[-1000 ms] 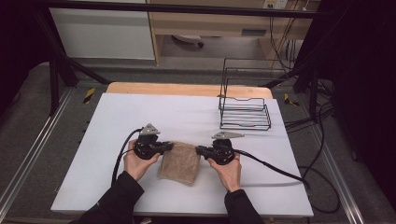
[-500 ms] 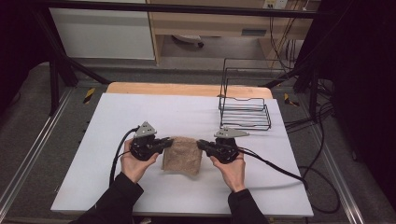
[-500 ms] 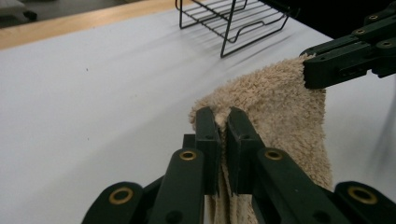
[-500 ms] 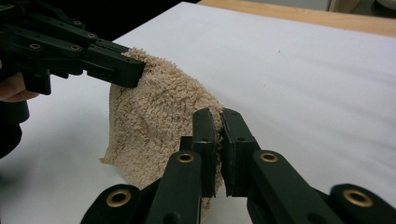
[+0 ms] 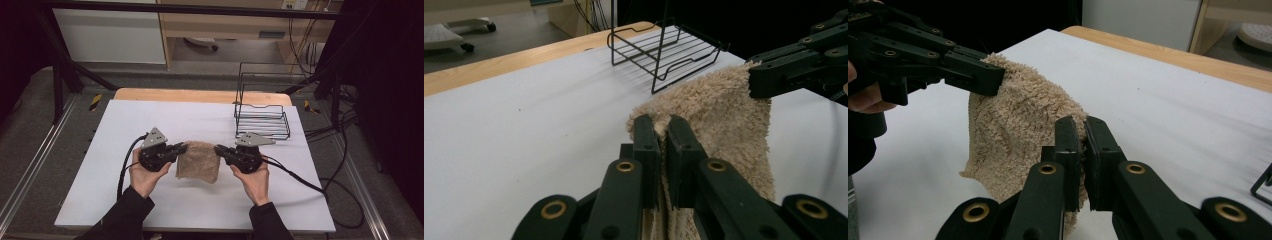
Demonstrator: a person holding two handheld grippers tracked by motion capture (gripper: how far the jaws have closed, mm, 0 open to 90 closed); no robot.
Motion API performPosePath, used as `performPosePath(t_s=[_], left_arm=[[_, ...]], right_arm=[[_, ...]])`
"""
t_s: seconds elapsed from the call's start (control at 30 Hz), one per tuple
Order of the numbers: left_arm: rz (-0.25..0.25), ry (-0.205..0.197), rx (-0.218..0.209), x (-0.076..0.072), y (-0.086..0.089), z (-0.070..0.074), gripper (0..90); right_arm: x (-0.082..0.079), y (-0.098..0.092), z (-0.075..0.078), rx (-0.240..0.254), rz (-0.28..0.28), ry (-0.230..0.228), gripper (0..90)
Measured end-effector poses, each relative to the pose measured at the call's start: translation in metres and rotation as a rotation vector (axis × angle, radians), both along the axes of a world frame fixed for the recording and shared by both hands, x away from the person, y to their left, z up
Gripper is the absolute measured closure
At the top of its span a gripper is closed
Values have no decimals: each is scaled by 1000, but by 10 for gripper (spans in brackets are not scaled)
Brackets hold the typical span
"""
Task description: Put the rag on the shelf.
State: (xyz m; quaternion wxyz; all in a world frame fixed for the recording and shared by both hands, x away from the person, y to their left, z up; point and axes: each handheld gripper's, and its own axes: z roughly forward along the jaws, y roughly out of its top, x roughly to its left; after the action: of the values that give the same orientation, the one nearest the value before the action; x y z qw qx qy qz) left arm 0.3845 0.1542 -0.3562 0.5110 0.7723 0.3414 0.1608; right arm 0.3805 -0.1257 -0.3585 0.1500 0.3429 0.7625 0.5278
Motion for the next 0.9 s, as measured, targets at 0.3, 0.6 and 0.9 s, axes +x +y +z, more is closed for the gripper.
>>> performPosePath(t_s=[0.3, 0.6, 0.9], left_arm=[[6, -39, -28, -1, -7, 10, 843], [12, -89, -64, -1, -18, 20, 843], [9, -126, -101, 3, -30, 29, 843]], right_arm=[[-2, -7, 16, -11, -10, -56, 858], [-5, -17, 26, 6, -30, -97, 858], [-11, -30, 39, 25, -59, -150, 858]])
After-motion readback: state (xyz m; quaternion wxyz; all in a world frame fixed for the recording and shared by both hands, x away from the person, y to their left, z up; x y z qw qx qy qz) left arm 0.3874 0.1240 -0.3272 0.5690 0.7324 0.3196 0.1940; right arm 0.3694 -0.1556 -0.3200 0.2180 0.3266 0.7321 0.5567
